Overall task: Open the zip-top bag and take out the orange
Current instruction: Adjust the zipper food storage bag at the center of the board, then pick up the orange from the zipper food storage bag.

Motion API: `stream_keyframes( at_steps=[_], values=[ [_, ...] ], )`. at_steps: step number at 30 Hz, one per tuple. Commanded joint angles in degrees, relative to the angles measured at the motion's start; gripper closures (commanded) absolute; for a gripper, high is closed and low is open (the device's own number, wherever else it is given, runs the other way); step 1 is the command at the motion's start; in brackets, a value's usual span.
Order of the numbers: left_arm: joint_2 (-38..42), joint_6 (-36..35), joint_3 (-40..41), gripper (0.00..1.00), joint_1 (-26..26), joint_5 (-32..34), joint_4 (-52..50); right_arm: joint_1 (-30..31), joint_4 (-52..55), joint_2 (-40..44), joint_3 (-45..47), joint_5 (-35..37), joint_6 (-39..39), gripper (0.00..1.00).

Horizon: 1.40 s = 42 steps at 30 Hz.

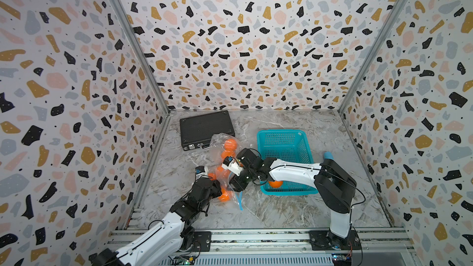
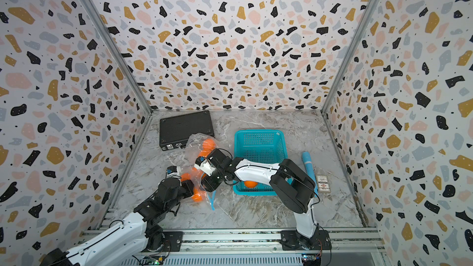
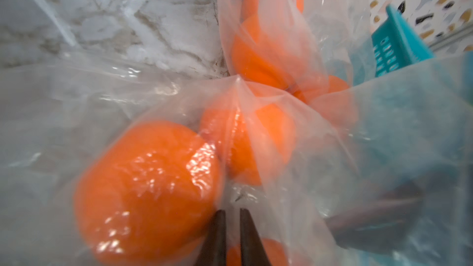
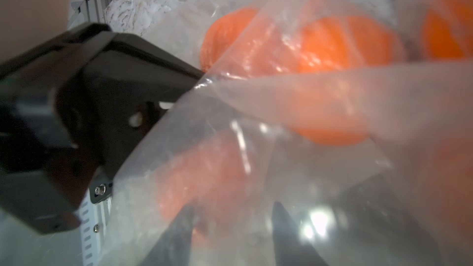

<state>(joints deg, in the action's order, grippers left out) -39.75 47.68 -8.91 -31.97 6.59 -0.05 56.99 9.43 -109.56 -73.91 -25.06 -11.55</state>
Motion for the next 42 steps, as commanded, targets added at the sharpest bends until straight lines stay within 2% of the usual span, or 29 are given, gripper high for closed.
stream_keyframes(
  at_steps=[1, 2, 3, 8, 11, 12, 15, 17, 19, 24, 27, 29, 30, 31, 33, 36, 38, 40, 41, 42],
  values=[
    [5.7, 0.21, -0.68, 0.65, -0.82, -2.64, -11.9, -0.72, 1.05, -0.6, -2.06, 4.87, -0.54, 0.49],
    [7.4, 0.55, -0.85, 0.56, -0.89, -2.89, -14.14, -1.04, 0.84, -0.95, -2.38, 4.47, -0.94, 0.49],
    [8.61, 0.74, -0.9, 0.53, -0.98, -3.18, -15.24, -1.3, 0.42, -1.21, -2.42, 3.84, -1.36, 0.49],
    [11.15, 0.92, -0.85, 0.52, -1.49, -5.88, -18.29, -2.87, -2.32, -1.96, -1.66, 3.53, -4.67, 0.48],
    [8.47, 0.51, -0.76, 0.55, -2.89, -7.74, -15.29, -3.55, -3.51, -2.06, -2.01, 1.68, -5.63, 0.48],
    [7.32, -0.06, -0.89, 0.53, -3.95, -7.96, -14.44, -3.52, -3.18, -1.91, -2.38, 1.38, -5.4, 0.48],
    [4.87, -0.09, -3.24, 0.45, -9.04, -4.52, -15.05, -3.63, -2.36, -1.24, -2.65, 0.84, -4.97, 0.43],
    [5.02, 0.22, -4.83, 0.39, -13.23, 0.71, -16.87, -4.05, -2.49, -1.1, -2.98, 0.43, -5.04, 0.42],
    [5.21, 0.33, -6.11, 0.38, -16.13, 4.58, -19.76, -4.68, -1.41, -1.8, -4.08, -0.05, -5.53, 0.42],
    [3.04, 1.98, -3.57, 0.44, -19.79, 5.06, -19.34, -5.2, 1.32, -4.47, -5.8, -4.64, -5.05, 0.45],
    [-1.5, 5.46, -1.95, 0.7, -21.15, 7.44, -18.23, -5.14, -0.1, -4.36, -5.16, -4.7, -5.42, 0.43],
    [-4.76, 6.38, -0.24, 0.78, -21.48, 6.15, -13.95, -5.14, -1.04, -4.41, -5.02, -4.59, -5.31, 0.43],
    [-5.87, 6.33, 0.17, 0.86, -21.55, 5.29, -12.44, -5.11, -1.33, -4.56, -5.06, -4.69, -5.37, 0.43],
    [-6.55, 6.29, 0.14, 0.98, -21.77, 5.26, -12.12, -5.0, -1.96, -4.74, -5.12, -4.76, -5.3, 0.43],
    [-6.03, 6.37, -1.08, 1.0, -21.85, 6.88, -15.07, -4.92, -1.69, -5.53, -5.62, -4.84, -5.48, 0.44],
    [-0.16, 6.14, -4.77, 1.0, -21.85, 9.39, -23.58, -4.87, -1.34, -6.2, -5.0, -3.58, -5.27, 0.46],
    [6.1, 6.0, -6.83, 0.62, -21.76, 11.35, -28.31, -4.84, -0.78, -6.28, -4.77, -1.38, -4.83, 0.45],
    [11.76, 5.5, -10.16, 0.3, -21.41, 12.72, -34.23, -4.89, -0.39, -6.07, -4.7, -1.48, -4.74, 0.45],
    [14.03, 4.92, -12.01, 0.22, -21.33, 13.8, -36.46, -4.87, -0.46, -5.81, -4.46, -1.48, -4.76, 0.45],
    [15.44, 4.85, -13.67, 0.21, -21.17, 15.58, -38.77, -4.88, -0.89, -5.52, -4.18, -1.47, -4.92, 0.45]
  ],
)
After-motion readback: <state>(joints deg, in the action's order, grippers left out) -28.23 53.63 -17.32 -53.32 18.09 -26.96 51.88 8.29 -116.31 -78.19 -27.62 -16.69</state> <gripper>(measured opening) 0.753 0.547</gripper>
